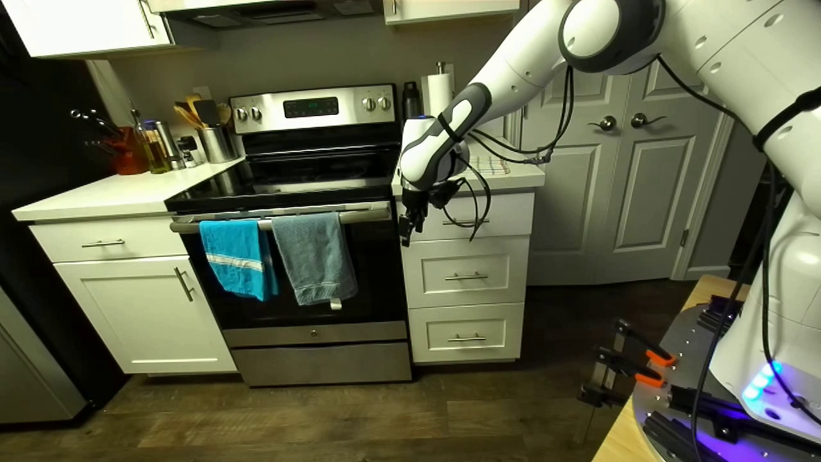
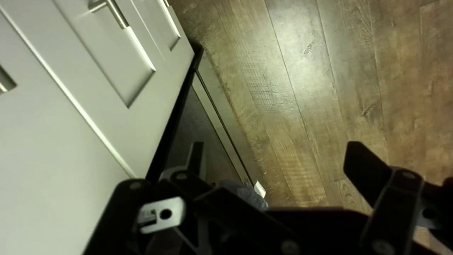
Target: Push the top right drawer fully inwards
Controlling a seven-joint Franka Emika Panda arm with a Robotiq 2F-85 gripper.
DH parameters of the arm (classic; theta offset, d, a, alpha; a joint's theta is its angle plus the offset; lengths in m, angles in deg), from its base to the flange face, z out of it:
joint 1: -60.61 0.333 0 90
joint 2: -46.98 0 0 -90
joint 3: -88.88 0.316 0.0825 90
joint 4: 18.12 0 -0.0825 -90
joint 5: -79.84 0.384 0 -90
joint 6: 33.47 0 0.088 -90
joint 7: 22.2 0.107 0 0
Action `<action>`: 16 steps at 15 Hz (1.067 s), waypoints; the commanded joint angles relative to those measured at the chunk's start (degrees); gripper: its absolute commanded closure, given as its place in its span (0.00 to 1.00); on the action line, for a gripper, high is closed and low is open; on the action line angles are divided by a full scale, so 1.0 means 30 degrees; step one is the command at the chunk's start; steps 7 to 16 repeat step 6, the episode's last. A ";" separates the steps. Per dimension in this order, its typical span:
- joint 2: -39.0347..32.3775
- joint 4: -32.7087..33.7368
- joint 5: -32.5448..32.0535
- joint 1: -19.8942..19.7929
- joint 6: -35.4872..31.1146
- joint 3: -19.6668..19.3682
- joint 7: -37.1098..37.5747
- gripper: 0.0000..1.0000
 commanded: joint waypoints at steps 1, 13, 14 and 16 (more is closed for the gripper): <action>0.0595 -0.0998 0.0942 -0.0309 -0.0232 0.0947 -0.0649 0.00; 0.0002 -0.0123 0.0784 0.0234 0.0013 0.0754 -0.0127 0.00; 0.0002 -0.0123 0.0784 0.0234 0.0013 0.0754 -0.0127 0.00; 0.0002 -0.0123 0.0784 0.0234 0.0013 0.0754 -0.0127 0.00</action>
